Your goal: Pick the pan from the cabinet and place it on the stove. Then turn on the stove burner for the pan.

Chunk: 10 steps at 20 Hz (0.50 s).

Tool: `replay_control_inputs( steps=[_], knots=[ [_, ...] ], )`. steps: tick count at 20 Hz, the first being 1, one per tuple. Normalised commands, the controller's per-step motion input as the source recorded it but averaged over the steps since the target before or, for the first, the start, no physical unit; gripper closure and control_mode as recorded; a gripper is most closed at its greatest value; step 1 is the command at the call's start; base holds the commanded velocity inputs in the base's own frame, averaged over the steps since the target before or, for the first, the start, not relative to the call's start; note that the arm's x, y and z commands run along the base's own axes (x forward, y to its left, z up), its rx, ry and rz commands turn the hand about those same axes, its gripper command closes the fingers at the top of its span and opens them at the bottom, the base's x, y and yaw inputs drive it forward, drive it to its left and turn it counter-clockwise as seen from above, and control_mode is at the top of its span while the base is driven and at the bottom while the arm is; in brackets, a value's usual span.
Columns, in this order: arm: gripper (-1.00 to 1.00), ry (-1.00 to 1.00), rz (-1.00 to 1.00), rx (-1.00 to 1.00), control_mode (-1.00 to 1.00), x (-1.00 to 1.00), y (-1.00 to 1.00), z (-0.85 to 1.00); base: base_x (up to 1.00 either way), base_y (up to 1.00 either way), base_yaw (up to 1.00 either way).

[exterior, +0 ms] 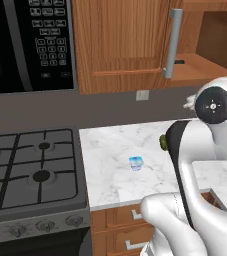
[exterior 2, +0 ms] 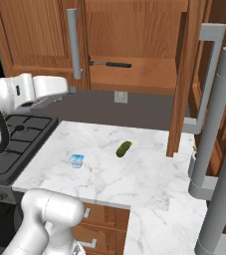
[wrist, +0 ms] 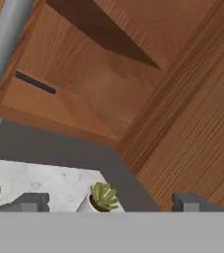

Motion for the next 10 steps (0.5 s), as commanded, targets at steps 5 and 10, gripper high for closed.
replay_control_inputs(
  steps=[5, 10],
  knots=[
    [-1.0, -0.25, 0.16, 0.16, -1.0, 0.03, 0.5, 0.11, 0.0, 0.0, 0.0],
    [-1.0, -0.15, 0.21, 0.17, -1.0, 0.2, 0.34, 0.13, 0.0, 0.0, 0.0]
  ],
)
